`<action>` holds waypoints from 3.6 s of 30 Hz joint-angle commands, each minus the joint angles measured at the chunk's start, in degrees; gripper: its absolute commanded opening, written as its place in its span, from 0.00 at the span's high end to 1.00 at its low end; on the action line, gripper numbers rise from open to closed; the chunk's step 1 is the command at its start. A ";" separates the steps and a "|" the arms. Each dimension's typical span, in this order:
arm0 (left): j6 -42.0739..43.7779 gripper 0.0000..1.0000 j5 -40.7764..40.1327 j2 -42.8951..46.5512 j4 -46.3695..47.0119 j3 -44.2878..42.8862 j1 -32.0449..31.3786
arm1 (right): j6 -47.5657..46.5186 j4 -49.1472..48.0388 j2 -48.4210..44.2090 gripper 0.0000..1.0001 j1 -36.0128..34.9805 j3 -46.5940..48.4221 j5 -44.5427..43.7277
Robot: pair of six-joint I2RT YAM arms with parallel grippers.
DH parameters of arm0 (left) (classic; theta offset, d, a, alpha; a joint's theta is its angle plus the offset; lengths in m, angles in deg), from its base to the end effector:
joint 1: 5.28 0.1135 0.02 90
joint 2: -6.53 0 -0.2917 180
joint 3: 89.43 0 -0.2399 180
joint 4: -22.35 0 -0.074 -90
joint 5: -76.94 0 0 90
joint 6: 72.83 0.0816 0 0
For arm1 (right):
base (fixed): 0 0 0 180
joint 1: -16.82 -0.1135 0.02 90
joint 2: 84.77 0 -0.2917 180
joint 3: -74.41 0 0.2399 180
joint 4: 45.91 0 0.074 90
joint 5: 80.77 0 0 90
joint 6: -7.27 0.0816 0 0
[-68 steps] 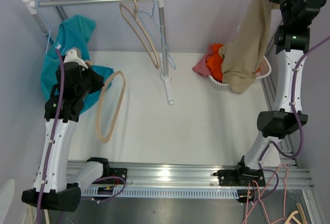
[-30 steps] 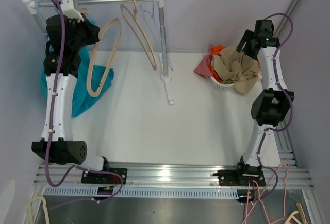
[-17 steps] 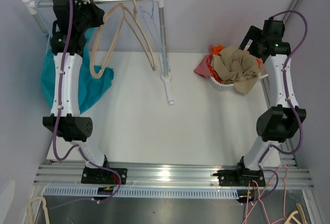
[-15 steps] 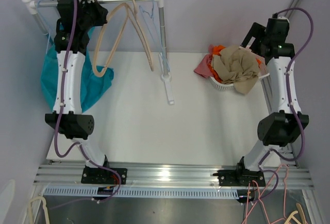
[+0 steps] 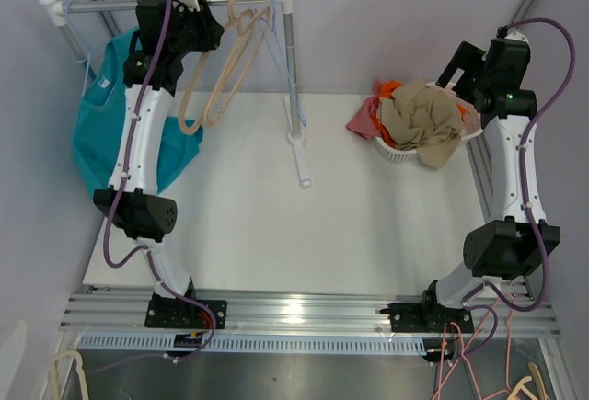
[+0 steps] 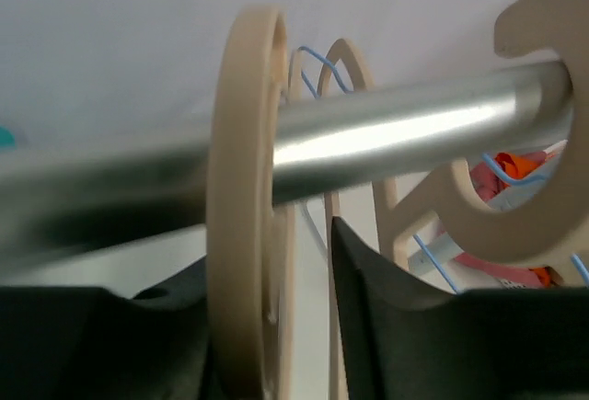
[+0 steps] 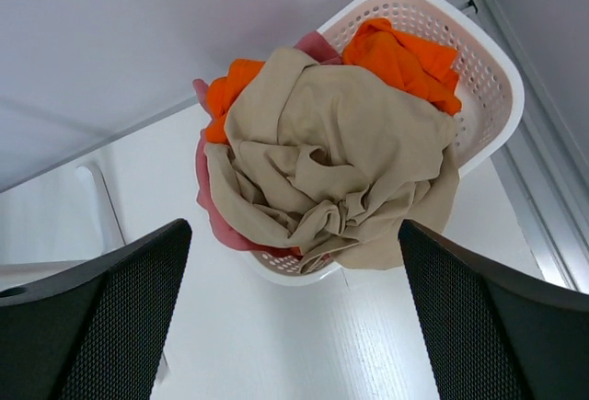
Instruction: Remove the t-shirt from the hanger
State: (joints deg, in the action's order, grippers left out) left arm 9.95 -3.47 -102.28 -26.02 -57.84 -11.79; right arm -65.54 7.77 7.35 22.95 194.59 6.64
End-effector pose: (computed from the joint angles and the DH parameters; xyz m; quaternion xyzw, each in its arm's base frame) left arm 0.4471 -0.0647 0.5190 0.0497 0.7568 -0.1405 0.6365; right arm 0.3801 -0.0445 0.4506 0.1828 0.8262 0.0323 0.5320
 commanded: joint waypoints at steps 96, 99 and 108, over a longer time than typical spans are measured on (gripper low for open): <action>-4.74 1.00 -3.42 11.50 1.55 -1.78 18.82 | 6.45 -20.48 -3.34 0.01 8.20 -7.34 29.31; -2.98 0.99 -7.97 17.40 2.77 2.70 16.62 | 6.63 -19.60 -5.10 0.01 8.20 -7.25 29.66; -13.32 1.00 -20.11 25.38 -15.58 10.58 15.21 | -1.71 -19.68 -13.34 0.01 -4.86 -9.62 40.46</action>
State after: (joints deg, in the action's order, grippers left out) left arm 2.67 -17.27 -80.45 -35.40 -51.72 4.30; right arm -62.32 -10.02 -0.54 25.05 185.47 40.12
